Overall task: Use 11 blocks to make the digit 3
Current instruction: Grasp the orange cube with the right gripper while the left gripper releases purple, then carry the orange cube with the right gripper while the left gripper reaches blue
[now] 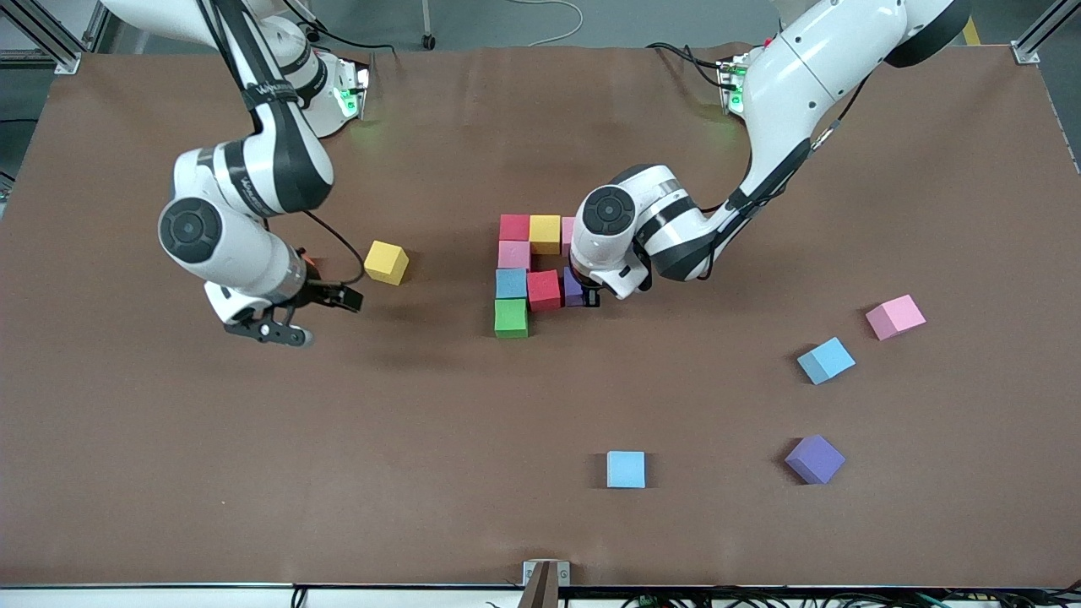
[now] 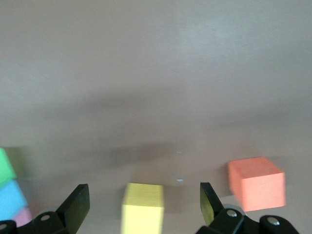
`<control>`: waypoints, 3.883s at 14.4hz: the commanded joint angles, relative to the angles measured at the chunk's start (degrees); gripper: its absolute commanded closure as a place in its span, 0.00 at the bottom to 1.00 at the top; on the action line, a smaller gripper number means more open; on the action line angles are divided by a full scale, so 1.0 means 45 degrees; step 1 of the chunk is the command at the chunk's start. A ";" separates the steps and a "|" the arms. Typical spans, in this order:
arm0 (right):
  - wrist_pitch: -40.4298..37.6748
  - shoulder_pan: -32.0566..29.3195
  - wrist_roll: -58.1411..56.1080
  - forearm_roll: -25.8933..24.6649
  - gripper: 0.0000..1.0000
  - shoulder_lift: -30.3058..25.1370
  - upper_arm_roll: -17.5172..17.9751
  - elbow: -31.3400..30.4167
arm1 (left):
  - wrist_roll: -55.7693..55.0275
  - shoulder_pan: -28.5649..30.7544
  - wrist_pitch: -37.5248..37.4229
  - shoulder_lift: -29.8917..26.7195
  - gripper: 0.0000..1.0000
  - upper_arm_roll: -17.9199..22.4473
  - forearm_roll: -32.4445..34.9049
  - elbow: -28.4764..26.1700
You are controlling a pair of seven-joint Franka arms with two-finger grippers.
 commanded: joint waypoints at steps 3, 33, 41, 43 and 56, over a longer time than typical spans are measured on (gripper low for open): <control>0.2396 -0.1778 -0.2732 -0.0278 0.00 -0.1390 0.0201 -0.3438 | -0.0064 -0.0384 -0.0016 0.0375 0.75 0.0210 0.0297 0.0592; 0.6679 -0.3031 -0.5411 0.1148 0.00 -0.0980 0.0280 -0.6587 | 0.2036 -0.0152 -0.3369 -0.1558 0.00 -0.0258 0.0277 0.1899; 0.6073 -0.3168 -0.5587 0.1148 0.00 -0.0980 0.0240 -0.6743 | 1.0065 0.2189 -0.4703 -0.1384 0.00 -0.0141 0.0316 0.3500; 0.6014 -0.3168 -0.5587 0.1148 0.10 -0.0980 0.0221 -0.6782 | 1.1395 0.2270 -0.4703 -0.1072 0.00 0.0092 0.0452 0.4105; 0.3051 -0.2351 -0.5450 0.1129 1.00 -0.0941 0.0338 -0.4113 | 1.3809 0.2173 0.1013 0.2149 0.00 0.1890 -0.0386 0.6529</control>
